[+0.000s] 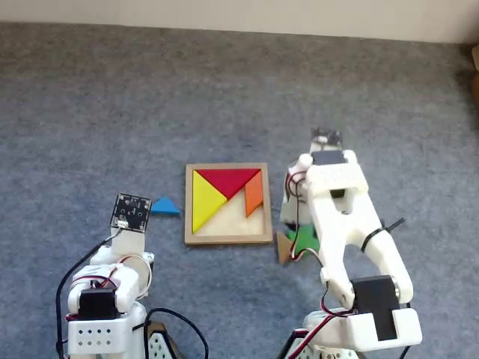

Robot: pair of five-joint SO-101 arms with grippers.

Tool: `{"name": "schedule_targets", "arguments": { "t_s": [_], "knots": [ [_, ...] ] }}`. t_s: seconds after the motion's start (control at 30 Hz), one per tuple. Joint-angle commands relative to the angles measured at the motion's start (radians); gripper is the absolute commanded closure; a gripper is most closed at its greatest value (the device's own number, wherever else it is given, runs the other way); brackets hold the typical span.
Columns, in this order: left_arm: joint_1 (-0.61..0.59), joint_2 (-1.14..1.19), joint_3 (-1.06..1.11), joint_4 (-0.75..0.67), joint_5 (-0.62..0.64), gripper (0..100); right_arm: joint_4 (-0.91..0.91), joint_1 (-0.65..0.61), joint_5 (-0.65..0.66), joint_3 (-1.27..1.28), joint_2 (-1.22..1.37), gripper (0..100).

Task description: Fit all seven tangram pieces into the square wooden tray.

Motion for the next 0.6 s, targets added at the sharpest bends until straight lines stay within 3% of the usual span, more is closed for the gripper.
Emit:
{"name": "schedule_targets", "arguments": {
  "t_s": [0.0, 0.1, 0.43, 0.57],
  "knots": [
    [-0.012, -0.044, 0.021, 0.005, 0.009, 96, -0.071, -0.025, 0.068, 0.058, -0.059, 78.4],
    [-0.012, -0.044, 0.021, 0.005, 0.009, 96, -0.134, -0.053, 0.144, 0.12, -0.059, 78.4],
    [-0.012, -0.044, 0.021, 0.005, 0.009, 96, -0.325, -0.051, 0.158, 0.26, -0.058, 78.4],
    [-0.012, -0.044, 0.021, 0.005, 0.009, 96, -0.349, -0.051, 0.249, 0.282, -0.058, 78.5]
  ]
}}
